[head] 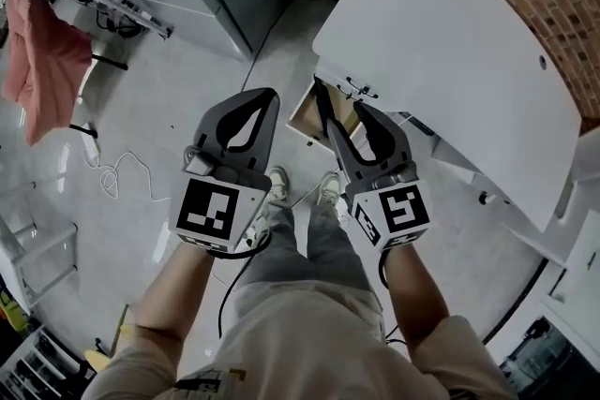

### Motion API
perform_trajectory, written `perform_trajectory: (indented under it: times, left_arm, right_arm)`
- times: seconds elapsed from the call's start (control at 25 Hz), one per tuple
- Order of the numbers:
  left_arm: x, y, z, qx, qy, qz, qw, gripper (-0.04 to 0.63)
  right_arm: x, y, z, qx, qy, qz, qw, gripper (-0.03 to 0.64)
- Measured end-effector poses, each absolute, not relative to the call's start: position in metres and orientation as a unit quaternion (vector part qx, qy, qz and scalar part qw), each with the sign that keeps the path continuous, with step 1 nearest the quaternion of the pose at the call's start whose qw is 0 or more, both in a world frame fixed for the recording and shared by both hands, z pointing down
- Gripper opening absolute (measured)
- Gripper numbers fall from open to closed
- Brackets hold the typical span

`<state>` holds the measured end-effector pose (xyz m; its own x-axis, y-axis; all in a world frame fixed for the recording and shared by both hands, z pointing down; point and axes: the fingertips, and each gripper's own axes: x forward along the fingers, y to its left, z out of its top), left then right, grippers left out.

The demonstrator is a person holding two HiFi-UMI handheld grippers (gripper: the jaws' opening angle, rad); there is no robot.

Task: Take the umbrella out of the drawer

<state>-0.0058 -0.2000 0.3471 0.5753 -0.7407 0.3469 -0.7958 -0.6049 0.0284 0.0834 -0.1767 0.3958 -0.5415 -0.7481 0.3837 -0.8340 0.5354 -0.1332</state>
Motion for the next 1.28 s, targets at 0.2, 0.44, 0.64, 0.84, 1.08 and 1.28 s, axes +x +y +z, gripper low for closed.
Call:
perform_trajectory:
  times: [0.2,0.44,0.64,0.84,1.08,1.28]
  left_arm:
    - [-0.014,-0.221,0.413,0.874,-0.448,0.164,0.098,0.006]
    - [-0.017,-0.236,0.494,0.868,-0.456,0.167,0.108,0.006]
    - [-0.007,-0.236,0.567,0.863,-0.453,0.184,0.123,0.006]
    - [-0.004,-0.243,0.633,0.869,-0.441,0.171,0.149,0.006]
    - [0.005,-0.249,0.712,0.869,-0.439,0.164,0.160,0.006]
    - [0.009,-0.242,0.779,0.869,-0.431,0.177,0.164,0.006]
  right_arm:
    - [0.079,-0.197,0.474,0.454,-0.857,0.175,0.169,0.157]
    - [0.081,-0.204,0.568,0.470,-0.838,0.199,0.194,0.189]
    - [0.097,-0.205,0.647,0.472,-0.826,0.220,0.216,0.192]
    - [0.101,-0.202,0.734,0.476,-0.811,0.234,0.248,0.200]
    - [0.115,-0.203,0.824,0.472,-0.801,0.231,0.286,0.225]
    - [0.120,-0.204,0.889,0.461,-0.799,0.229,0.312,0.247]
